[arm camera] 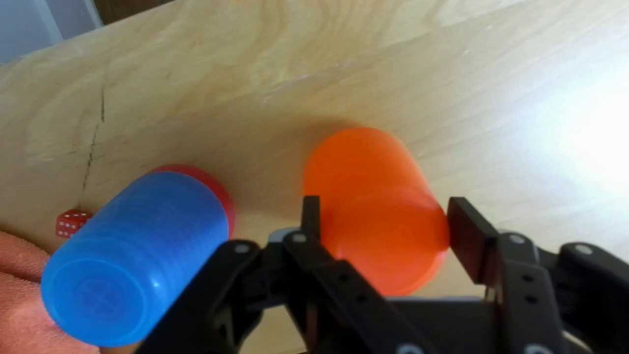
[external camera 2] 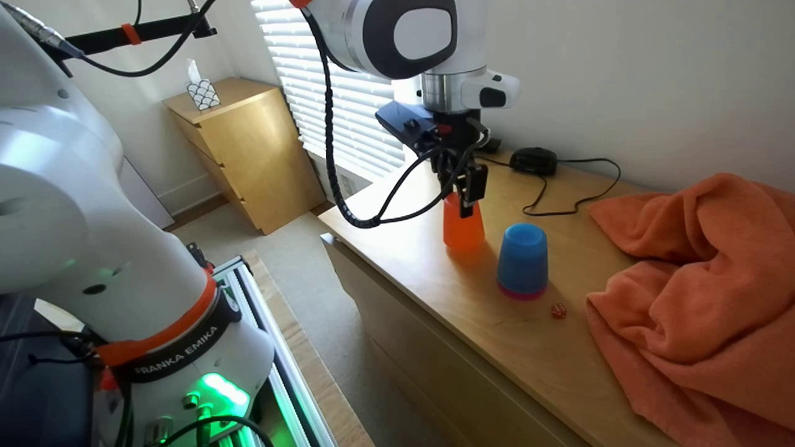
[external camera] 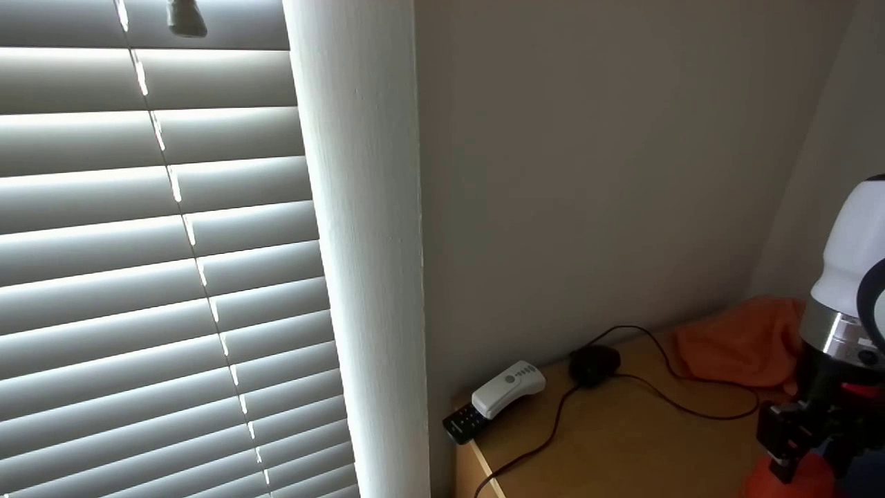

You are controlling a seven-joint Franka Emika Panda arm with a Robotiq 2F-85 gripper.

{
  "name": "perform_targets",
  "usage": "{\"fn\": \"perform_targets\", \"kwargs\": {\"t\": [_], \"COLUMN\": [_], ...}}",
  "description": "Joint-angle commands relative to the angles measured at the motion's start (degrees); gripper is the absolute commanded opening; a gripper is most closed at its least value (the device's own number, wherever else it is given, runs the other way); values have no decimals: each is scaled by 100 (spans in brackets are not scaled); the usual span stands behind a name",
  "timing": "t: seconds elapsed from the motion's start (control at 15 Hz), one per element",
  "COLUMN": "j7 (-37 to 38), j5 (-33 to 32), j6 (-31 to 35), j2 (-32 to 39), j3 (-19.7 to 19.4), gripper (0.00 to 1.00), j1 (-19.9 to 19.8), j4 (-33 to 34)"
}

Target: Remove the orange cup from the pile of cups and put it on the table upside down

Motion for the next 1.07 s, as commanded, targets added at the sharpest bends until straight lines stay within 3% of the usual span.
{"fn": "perform_targets", "kwargs": {"t": [0.0,0.27,0.33,0.53,0.73,1.0], "j7": [-277,-362,-356,-323,-264,126], "j5": [262,378,413,476,528,160], "j6": [297,438,477,429,307,-359], "j2": [146,244,250,106,-161,-748], "j3": [3,7,8,0,-6,-5], "gripper": [40,40,90,100,100,100], "j1": [69,82,81,73,71,47], "j4": [-33,-37,-42,-70,-132,-218]}}
